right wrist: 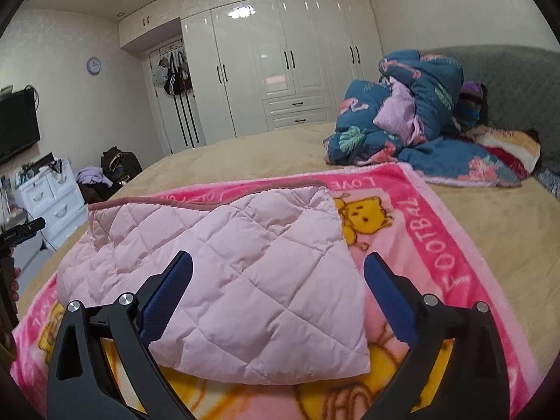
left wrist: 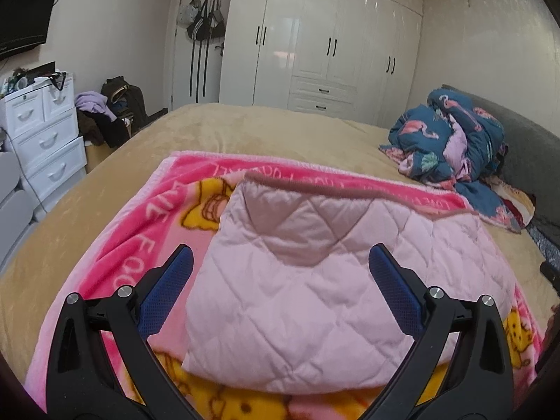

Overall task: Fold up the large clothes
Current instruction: 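Move both open tools to the side edge of the folded bundle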

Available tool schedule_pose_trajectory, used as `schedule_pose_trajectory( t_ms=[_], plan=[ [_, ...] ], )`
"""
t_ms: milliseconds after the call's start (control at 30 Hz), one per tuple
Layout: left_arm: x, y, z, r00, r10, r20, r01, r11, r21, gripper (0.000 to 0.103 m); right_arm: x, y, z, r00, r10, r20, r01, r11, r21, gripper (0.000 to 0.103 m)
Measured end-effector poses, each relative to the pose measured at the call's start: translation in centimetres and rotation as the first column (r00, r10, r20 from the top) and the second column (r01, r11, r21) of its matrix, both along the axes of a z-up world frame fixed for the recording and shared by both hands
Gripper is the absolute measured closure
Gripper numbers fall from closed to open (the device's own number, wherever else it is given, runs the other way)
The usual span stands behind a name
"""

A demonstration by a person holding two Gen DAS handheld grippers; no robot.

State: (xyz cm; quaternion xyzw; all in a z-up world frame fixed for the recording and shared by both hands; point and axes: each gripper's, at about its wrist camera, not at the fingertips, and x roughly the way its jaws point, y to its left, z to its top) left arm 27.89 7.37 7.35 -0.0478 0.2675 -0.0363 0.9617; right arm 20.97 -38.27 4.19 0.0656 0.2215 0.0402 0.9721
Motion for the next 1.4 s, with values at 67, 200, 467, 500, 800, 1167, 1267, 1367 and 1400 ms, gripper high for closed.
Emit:
schedule_pose_trajectory(
  t_ms=[67, 200, 467, 500, 800, 1167, 1267, 1367, 1400],
  plan=[
    [-0.5, 0.0, -0.6, 1.0, -0.002, -0.011, 0.002, 1.0, 0.015, 0.009, -0.4, 0.1, 0.0, 1.0, -0.003, 0.007, 0.003, 1.0, -0.015, 0.005],
    [-1.3, 0.1, -1.6, 1.0, -0.004, -0.029, 0.005, 0.999, 0.034, 0.009, -1.3, 0.3, -0.4, 1.0, -0.007, -0.002, 0.007, 0.999, -0.035, 0.005],
    [-3.4, 0.9, -3.7, 0.998, -0.009, -0.067, 0.011, 0.999, 0.041, 0.009, -3.3, 0.2, -1.4, 0.999, -0.025, -0.021, 0.024, 0.999, -0.036, 0.005],
    [-3.6, 1.0, -3.9, 0.997, -0.009, -0.073, 0.012, 0.999, 0.04, 0.009, -3.5, 0.2, -1.6, 0.999, -0.028, -0.028, 0.027, 0.999, -0.034, 0.005],
    [-5.4, 1.7, -7.3, 0.988, -0.02, -0.152, 0.025, 0.999, 0.03, 0.009, -4.7, 0.9, -3.9, 0.994, -0.045, -0.097, 0.042, 0.998, -0.036, 0.005],
    [-4.0, 4.0, -10.6, 0.972, 0.014, -0.234, -0.012, 1.0, 0.007, 0.009, -1.9, 0.4, -6.3, 0.974, -0.066, -0.215, 0.06, 0.998, -0.035, 0.004],
    [-2.3, 4.6, -11.0, 0.965, 0.012, -0.261, -0.012, 1.0, 0.001, 0.009, -0.2, -0.5, -6.6, 0.968, -0.078, -0.24, 0.072, 0.997, -0.031, 0.004],
    [-1.1, 4.8, -11.5, 0.959, 0.007, -0.283, -0.007, 1.0, 0.002, 0.009, 1.6, -1.6, -7.1, 0.958, -0.089, -0.271, 0.086, 0.996, -0.025, 0.004],
    [-0.6, 4.9, -11.7, 0.956, -0.001, -0.293, -0.002, 1.0, -0.009, 0.009, 2.2, -1.9, -7.3, 0.955, -0.093, -0.283, 0.09, 0.996, -0.024, 0.004]
  ],
)
